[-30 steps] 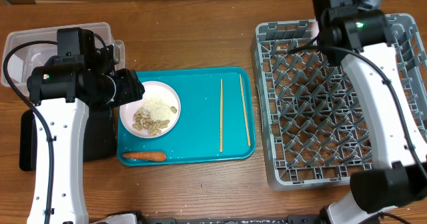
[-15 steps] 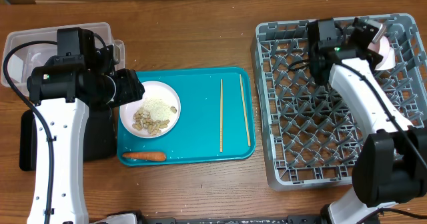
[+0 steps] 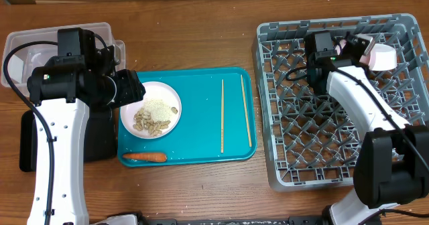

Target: Sort waste into correct bins and load items into the dishwasher

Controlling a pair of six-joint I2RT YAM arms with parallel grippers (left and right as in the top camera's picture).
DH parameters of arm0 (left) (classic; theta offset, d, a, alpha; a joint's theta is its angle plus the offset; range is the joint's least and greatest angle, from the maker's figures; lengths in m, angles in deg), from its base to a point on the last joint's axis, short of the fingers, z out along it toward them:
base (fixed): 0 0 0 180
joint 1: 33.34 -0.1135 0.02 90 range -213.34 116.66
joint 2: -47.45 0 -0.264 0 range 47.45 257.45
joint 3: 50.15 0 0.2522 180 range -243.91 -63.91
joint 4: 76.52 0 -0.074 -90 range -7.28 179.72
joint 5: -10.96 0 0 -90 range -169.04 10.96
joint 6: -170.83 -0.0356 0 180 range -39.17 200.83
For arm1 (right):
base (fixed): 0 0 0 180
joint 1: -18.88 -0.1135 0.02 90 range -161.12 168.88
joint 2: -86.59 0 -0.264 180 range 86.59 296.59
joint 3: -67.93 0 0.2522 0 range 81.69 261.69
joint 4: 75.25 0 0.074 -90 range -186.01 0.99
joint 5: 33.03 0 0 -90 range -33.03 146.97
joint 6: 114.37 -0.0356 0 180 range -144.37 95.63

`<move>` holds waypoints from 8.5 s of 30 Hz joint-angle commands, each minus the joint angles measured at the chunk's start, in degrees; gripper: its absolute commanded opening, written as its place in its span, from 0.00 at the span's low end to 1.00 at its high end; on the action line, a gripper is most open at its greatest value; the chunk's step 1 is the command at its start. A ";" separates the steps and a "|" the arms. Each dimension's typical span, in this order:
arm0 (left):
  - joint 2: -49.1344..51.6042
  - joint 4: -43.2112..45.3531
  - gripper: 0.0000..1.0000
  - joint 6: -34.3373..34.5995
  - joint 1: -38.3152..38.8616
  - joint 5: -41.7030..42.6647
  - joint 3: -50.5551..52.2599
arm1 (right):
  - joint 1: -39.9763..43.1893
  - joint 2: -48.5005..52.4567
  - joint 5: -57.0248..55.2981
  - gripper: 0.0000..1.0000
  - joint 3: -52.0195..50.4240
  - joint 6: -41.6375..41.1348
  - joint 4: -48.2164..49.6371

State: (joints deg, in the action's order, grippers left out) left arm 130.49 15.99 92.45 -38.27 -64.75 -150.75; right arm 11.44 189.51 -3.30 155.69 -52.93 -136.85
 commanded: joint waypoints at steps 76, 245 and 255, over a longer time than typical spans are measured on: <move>-0.22 0.07 0.62 0.17 -0.20 -0.24 -0.98 | 12.31 -1.84 -3.63 0.04 22.97 4.57 -6.45; 0.09 -0.52 0.69 -0.07 -0.20 0.11 0.24 | -13.38 1.14 57.75 0.21 8.20 16.37 -31.39; 0.09 -0.46 0.69 -0.07 -0.20 0.11 0.24 | -14.29 0.85 58.75 0.33 22.45 16.37 -33.16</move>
State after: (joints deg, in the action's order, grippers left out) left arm 130.49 15.55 92.45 -38.27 -64.73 -150.67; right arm -2.16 190.71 55.06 170.44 -36.36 -170.40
